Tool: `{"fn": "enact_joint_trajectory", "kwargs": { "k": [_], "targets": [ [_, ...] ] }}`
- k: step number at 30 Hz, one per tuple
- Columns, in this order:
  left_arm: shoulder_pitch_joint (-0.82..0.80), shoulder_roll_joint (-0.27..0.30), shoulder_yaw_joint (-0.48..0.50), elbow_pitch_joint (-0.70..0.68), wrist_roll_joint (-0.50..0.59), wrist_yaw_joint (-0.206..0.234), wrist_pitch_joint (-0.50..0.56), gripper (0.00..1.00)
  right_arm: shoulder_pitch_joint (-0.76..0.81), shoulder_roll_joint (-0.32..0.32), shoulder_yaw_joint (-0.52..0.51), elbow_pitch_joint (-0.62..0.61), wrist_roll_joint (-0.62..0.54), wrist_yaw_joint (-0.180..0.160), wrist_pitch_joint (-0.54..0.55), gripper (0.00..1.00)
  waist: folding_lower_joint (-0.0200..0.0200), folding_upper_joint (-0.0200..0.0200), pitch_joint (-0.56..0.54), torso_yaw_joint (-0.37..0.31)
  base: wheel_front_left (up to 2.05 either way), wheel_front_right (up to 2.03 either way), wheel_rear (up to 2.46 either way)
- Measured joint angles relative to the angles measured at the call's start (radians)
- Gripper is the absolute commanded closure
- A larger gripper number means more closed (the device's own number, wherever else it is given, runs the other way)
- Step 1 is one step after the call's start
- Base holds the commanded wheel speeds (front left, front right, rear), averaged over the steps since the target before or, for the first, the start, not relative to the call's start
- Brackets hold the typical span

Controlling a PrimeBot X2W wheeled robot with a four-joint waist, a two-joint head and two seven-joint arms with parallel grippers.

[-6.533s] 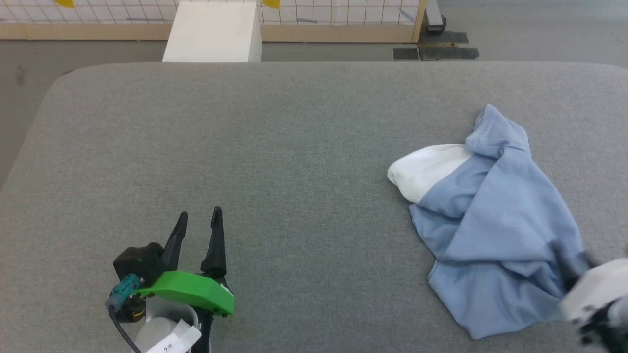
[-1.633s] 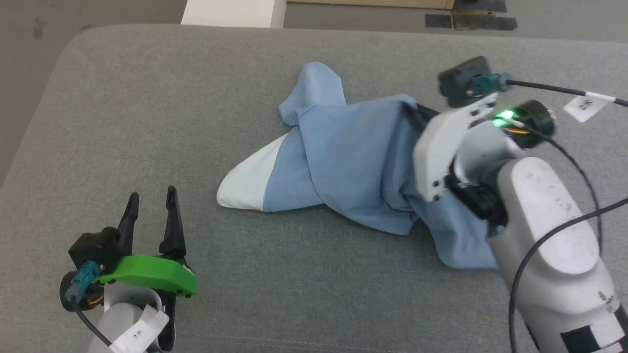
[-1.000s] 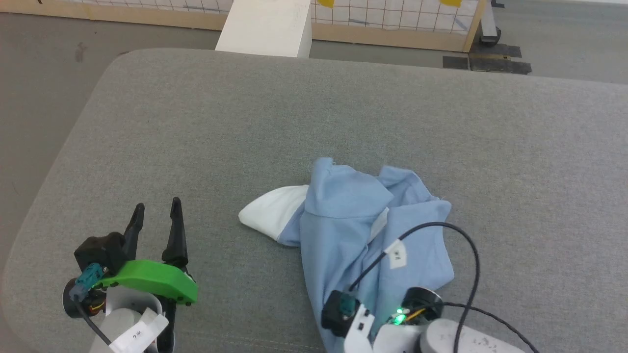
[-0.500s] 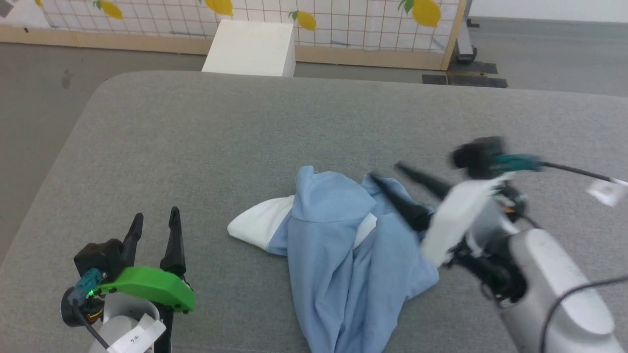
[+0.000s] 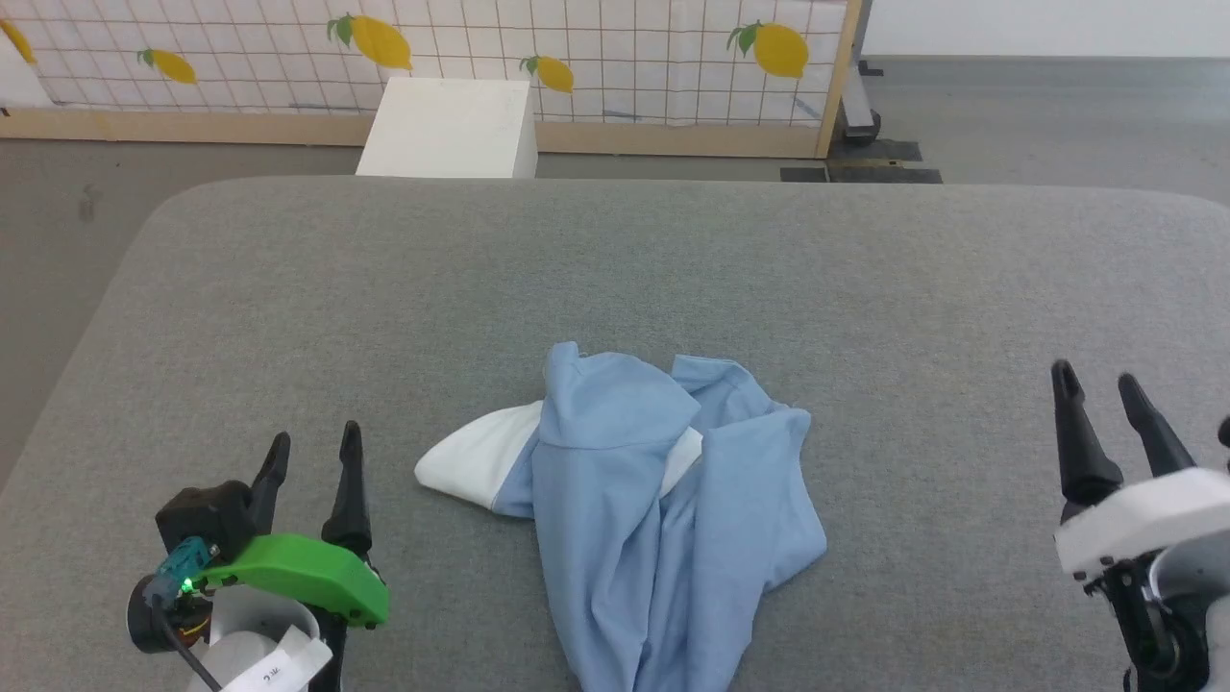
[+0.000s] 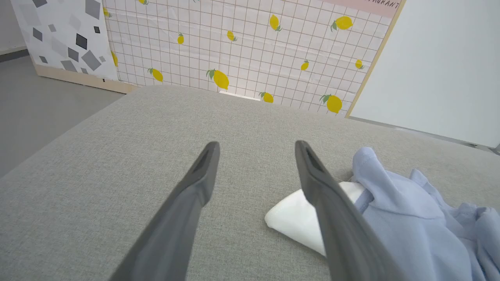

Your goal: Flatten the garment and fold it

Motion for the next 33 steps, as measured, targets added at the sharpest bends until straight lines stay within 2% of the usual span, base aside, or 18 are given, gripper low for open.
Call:
{"fn": "enact_joint_trajectory", "kwargs": {
  "k": [5, 8, 9, 13, 16, 19, 23, 27, 28, 29, 30, 33],
  "targets": [
    [0.001, -0.003, -0.015, -0.002, -0.001, 0.000, 0.014, 0.00, 0.037, 0.027, -0.037, -0.016, -0.013, 0.000, -0.004, 0.00, 0.0000, 0.0000, 0.008, -0.012, 0.00, 0.00, 0.00],
    [-0.024, -0.009, -0.051, 0.003, -0.001, -0.005, 0.059, 0.00, 0.037, 0.033, -0.050, -0.033, -0.013, 0.000, -0.002, 0.00, 0.0000, 0.0000, 0.019, -0.013, 0.00, 0.00, 0.00],
    [-0.142, -0.032, -0.112, 0.024, 0.000, -0.029, 0.154, 0.00, 0.036, 0.036, -0.058, -0.047, -0.021, 0.000, 0.010, 0.00, 0.0000, 0.0000, 0.037, -0.012, 0.00, 0.00, 0.00],
    [-0.331, -0.078, -0.184, 0.109, -0.017, -0.040, 0.379, 0.00, 0.030, 0.038, -0.052, -0.062, -0.027, 0.000, 0.022, 0.00, 0.0000, 0.0000, 0.063, -0.014, 0.00, 0.00, 0.00],
    [-0.450, -0.095, -0.227, 0.212, -0.017, -0.005, 0.606, 0.00, 0.016, 0.039, -0.041, -0.064, -0.027, 0.000, 0.031, 0.00, 0.0000, 0.0000, 0.086, -0.026, 0.00, 0.00, 0.00],
    [-0.532, -0.095, -0.255, 0.282, -0.012, 0.023, 0.774, 0.00, 0.004, 0.040, -0.026, -0.063, -0.025, 0.000, 0.033, 0.00, 0.0000, 0.0000, 0.105, -0.043, 0.00, 0.00, 0.00],
    [-0.603, -0.092, -0.285, 0.333, 0.002, 0.039, 0.897, 0.00, 0.004, 0.041, -0.020, -0.051, -0.017, 0.000, 0.028, 0.00, 0.0000, 0.0000, 0.134, -0.069, 0.00, 0.00, 0.00],
    [-0.620, -0.082, -0.302, 0.364, 0.021, 0.047, 0.946, 0.00, 0.002, 0.041, -0.016, -0.043, -0.015, 0.000, 0.018, 0.00, 0.0000, 0.0000, 0.161, -0.089, 0.00, 0.00, 0.00],
    [-0.620, -0.080, -0.301, 0.368, 0.021, 0.053, 0.946, 0.44, 0.000, 0.041, -0.016, -0.041, -0.014, 0.000, 0.014, 0.00, 0.0000, 0.0000, 0.168, -0.093, 0.00, 0.00, 0.00],
    [-0.620, -0.078, -0.301, 0.368, 0.023, 0.055, 0.941, 0.81, -0.001, 0.041, -0.016, -0.039, -0.014, 0.000, 0.011, 0.00, 0.0000, 0.0000, 0.174, -0.096, 0.00, 0.00, 0.00],
    [-0.620, -0.078, -0.296, 0.367, 0.022, 0.057, 0.929, 1.00, -0.002, 0.041, -0.017, -0.037, -0.012, 0.000, 0.011, 0.00, 0.0000, 0.0000, 0.178, -0.097, 0.00, 0.00, 0.00],
    [-0.620, -0.086, -0.279, 0.357, -0.006, 0.055, 0.877, 1.00, -0.005, 0.040, -0.014, -0.021, -0.011, 0.000, 0.011, 0.00, 0.0000, 0.0000, 0.185, -0.089, 0.00, 0.00, 0.00]
  ]
}}
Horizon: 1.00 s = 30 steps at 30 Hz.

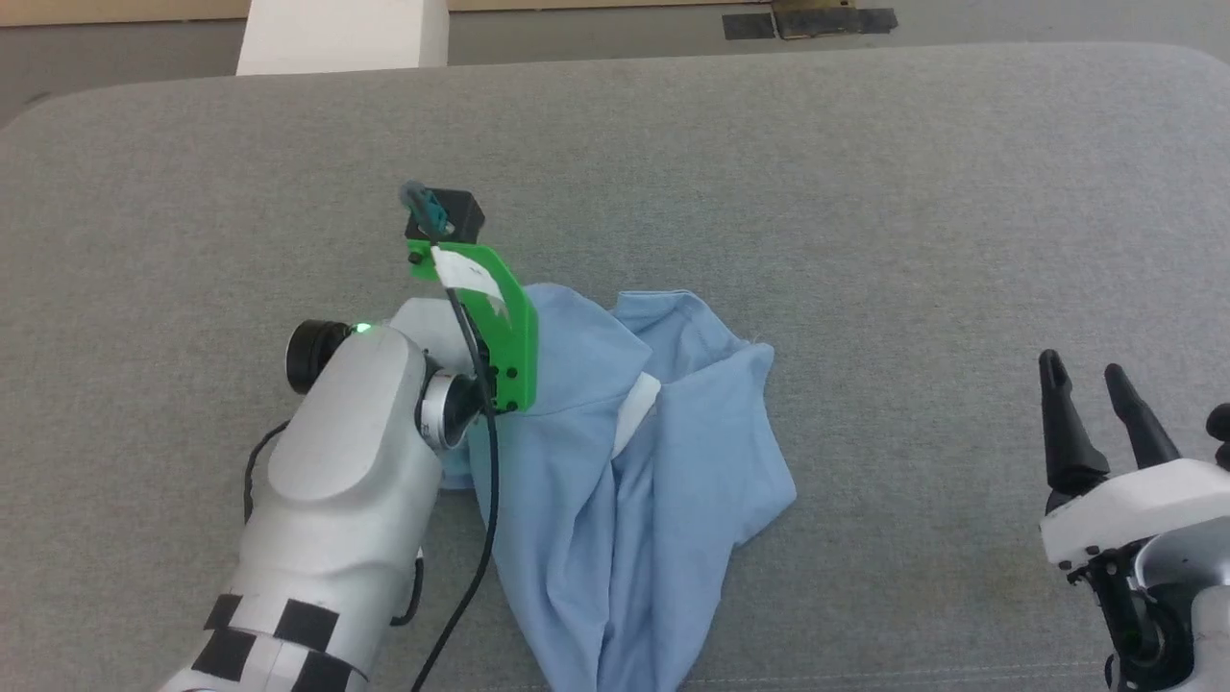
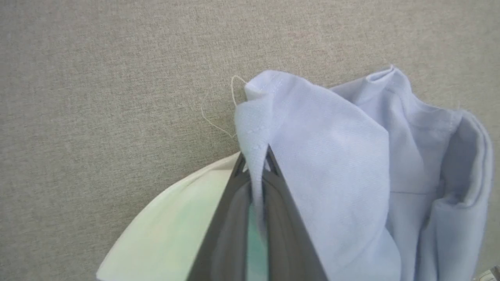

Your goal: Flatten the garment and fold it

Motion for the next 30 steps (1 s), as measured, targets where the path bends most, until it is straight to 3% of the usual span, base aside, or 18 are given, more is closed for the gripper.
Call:
{"fn": "enact_joint_trajectory", "kwargs": {
  "k": [7, 11, 15, 18, 22, 27, 28, 29, 30],
  "targets": [
    [-0.005, -0.003, 0.128, -0.086, -0.100, -0.003, -0.175, 1.00, 0.000, 0.001, 0.014, 0.017, 0.001, 0.000, 0.000, 0.00, 0.0000, 0.0000, -0.021, 0.044, 0.00, 0.00, 0.00],
    [0.011, 0.038, 0.238, -0.168, -0.158, 0.025, -0.251, 1.00, 0.000, 0.001, 0.018, 0.017, -0.001, 0.000, 0.002, 0.00, 0.0000, 0.0000, -0.037, 0.075, 0.00, 0.00, 0.00],
    [0.142, 0.112, 0.346, -0.249, -0.192, 0.096, -0.266, 1.00, 0.000, 0.001, 0.026, 0.018, -0.001, 0.000, 0.002, 0.00, 0.0000, 0.0000, -0.051, 0.101, 0.00, 0.00, 0.00],
    [0.294, 0.134, 0.413, -0.280, -0.214, 0.154, -0.253, 1.00, 0.000, 0.001, 0.030, 0.020, -0.001, 0.000, 0.002, 0.00, 0.0000, 0.0000, -0.056, 0.117, 0.00, 0.00, 0.00],
    [0.462, 0.118, 0.462, -0.289, -0.250, 0.208, -0.227, 1.00, 0.000, 0.001, 0.034, 0.024, -0.001, 0.000, 0.007, 0.00, 0.0000, 0.0000, -0.056, 0.132, 0.00, 0.00, 0.00],
    [0.540, 0.081, 0.475, -0.283, -0.281, 0.218, -0.203, 1.00, 0.000, 0.001, 0.042, 0.031, -0.001, 0.000, 0.010, 0.00, 0.0000, 0.0000, -0.057, 0.136, 0.00, 0.00, 0.00],
    [0.546, 0.077, 0.481, -0.286, -0.286, 0.217, -0.210, 0.84, 0.000, 0.001, 0.042, 0.033, -0.001, 0.000, 0.010, 0.00, 0.0000, 0.0000, -0.059, 0.136, 0.00, 0.00, 0.00],
    [0.548, 0.074, 0.487, -0.297, -0.292, 0.215, -0.229, 0.20, 0.000, 0.001, 0.043, 0.034, -0.001, 0.000, 0.010, 0.00, 0.0000, 0.0000, -0.062, 0.137, 0.00, 0.00, 0.00],
    [0.548, 0.073, 0.494, -0.319, -0.293, 0.201, -0.263, 0.00, 0.000, 0.001, 0.044, 0.036, -0.002, 0.000, 0.011, 0.00, 0.0000, 0.0000, -0.065, 0.137, 0.00, 0.00, 0.00]
  ]
}}
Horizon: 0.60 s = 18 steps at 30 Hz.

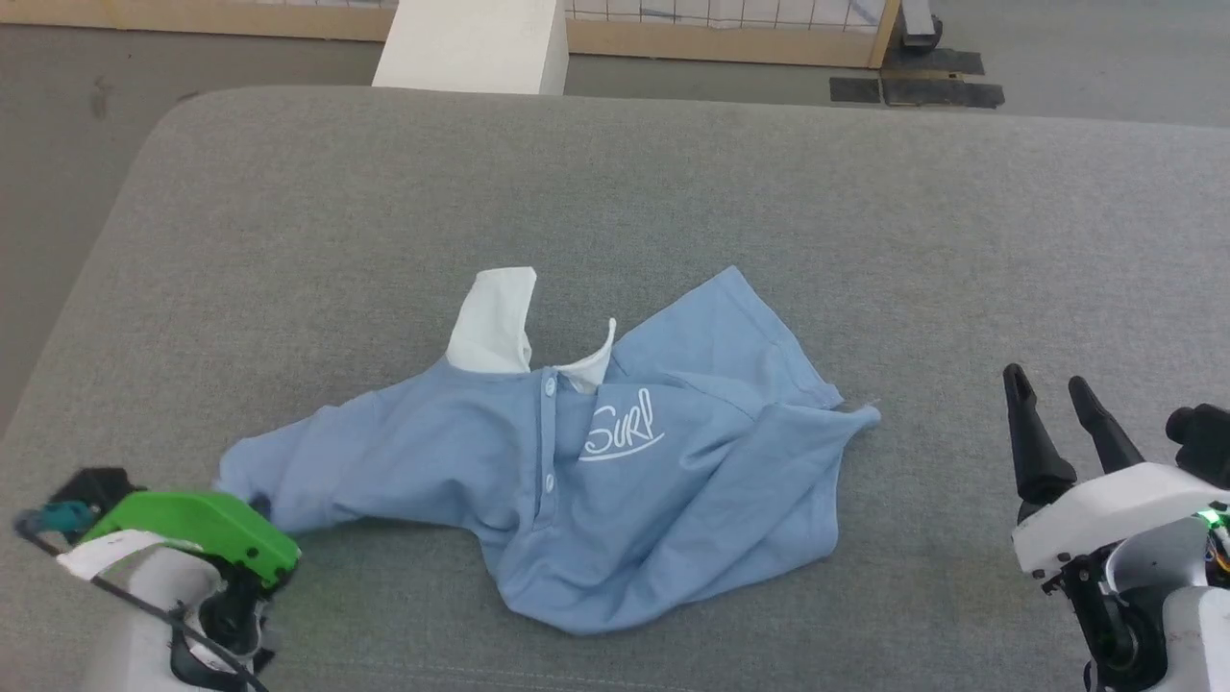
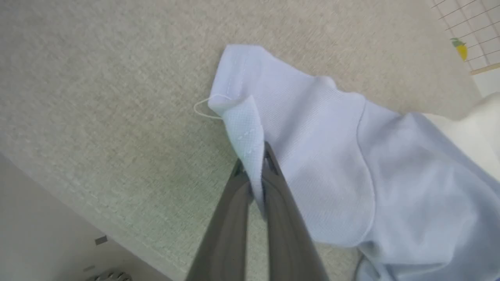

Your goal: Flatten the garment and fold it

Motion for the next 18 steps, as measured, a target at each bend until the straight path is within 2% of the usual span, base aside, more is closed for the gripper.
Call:
{"fn": "enact_joint_trajectory", "kwargs": {
  "k": [4, 6, 9, 13, 18],
  "targets": [
    [0.000, 0.008, 0.023, -0.098, 0.001, -0.079, -0.166, 0.00, 0.000, 0.000, 0.009, 0.001, -0.008, 0.000, 0.007, 0.00, 0.0000, 0.0000, -0.013, 0.000, 0.00, 0.00, 0.00],
    [0.006, 0.017, 0.021, -0.142, 0.038, -0.124, -0.272, 0.00, 0.000, 0.000, 0.010, 0.001, -0.011, 0.000, 0.013, 0.00, 0.0000, 0.0000, -0.018, 0.001, 0.00, 0.00, 0.00],
    [0.042, 0.029, -0.002, -0.171, 0.121, -0.159, -0.425, 0.00, -0.002, 0.000, 0.016, 0.000, -0.020, 0.000, 0.037, 0.00, 0.0000, 0.0000, -0.022, 0.005, 0.00, 0.00, 0.00],
    [0.099, 0.022, -0.045, -0.155, 0.203, -0.180, -0.576, 0.00, -0.031, 0.000, 0.027, -0.001, -0.058, 0.000, 0.110, 0.00, 0.0000, 0.0000, -0.016, 0.014, 0.00, 0.00, 0.00],
    [0.111, -0.005, -0.075, -0.123, 0.235, -0.188, -0.636, 0.00, -0.133, -0.006, 0.072, 0.020, -0.116, 0.000, 0.266, 0.00, 0.0000, 0.0000, 0.003, 0.028, 0.00, 0.00, 0.00]
  ]
}}
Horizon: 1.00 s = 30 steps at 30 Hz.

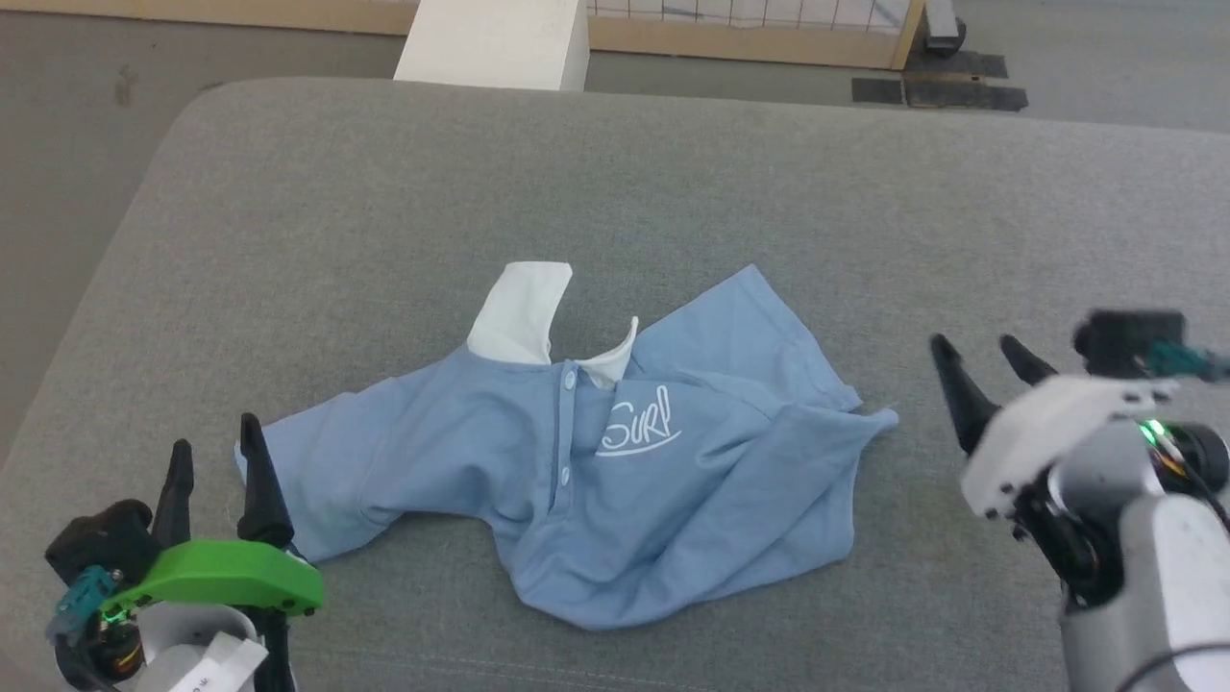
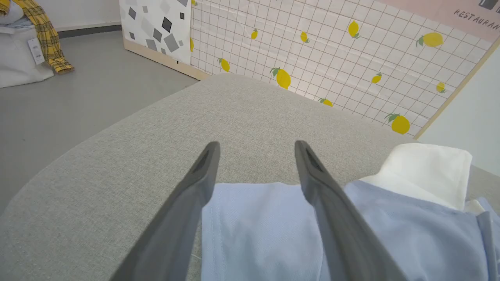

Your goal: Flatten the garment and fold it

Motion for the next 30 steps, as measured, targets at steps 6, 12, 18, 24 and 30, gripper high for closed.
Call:
{"fn": "enact_joint_trajectory", "kwargs": {
  "k": [6, 12, 18, 24, 30],
  "targets": [
    [-0.058, -0.019, -0.031, 0.035, 0.014, -0.009, -0.019, 0.00, -0.339, -0.061, 0.238, 0.217, -0.163, 0.000, 0.245, 0.00, 0.0000, 0.0000, 0.061, 0.037, 0.00, 0.00, 0.00],
    [-0.118, -0.047, -0.056, 0.062, 0.015, -0.025, -0.025, 0.00, -0.501, -0.076, 0.328, 0.395, -0.212, 0.000, 0.301, 0.00, 0.0001, 0.0000, 0.112, 0.079, 0.00, 0.00, 0.00],
    [-0.166, -0.072, -0.069, 0.090, 0.014, -0.040, -0.031, 0.00, -0.582, -0.084, 0.350, 0.571, -0.259, 0.000, 0.314, 0.00, 0.0000, 0.0000, 0.196, 0.132, 0.00, 0.00, 0.00],
    [-0.174, -0.077, -0.064, 0.117, 0.014, -0.046, -0.032, 0.00, -0.616, -0.079, 0.443, 0.625, -0.247, -0.001, 0.346, 0.00, 0.0000, 0.0000, 0.241, 0.158, 0.00, 0.00, 0.00],
    [-0.175, -0.083, -0.054, 0.132, 0.015, -0.054, -0.032, 0.00, -0.629, -0.076, 0.437, 0.641, -0.184, -0.006, 0.344, 1.00, 0.0001, 0.0000, 0.232, 0.146, 0.00, 0.00, 0.00]
  ]
}}
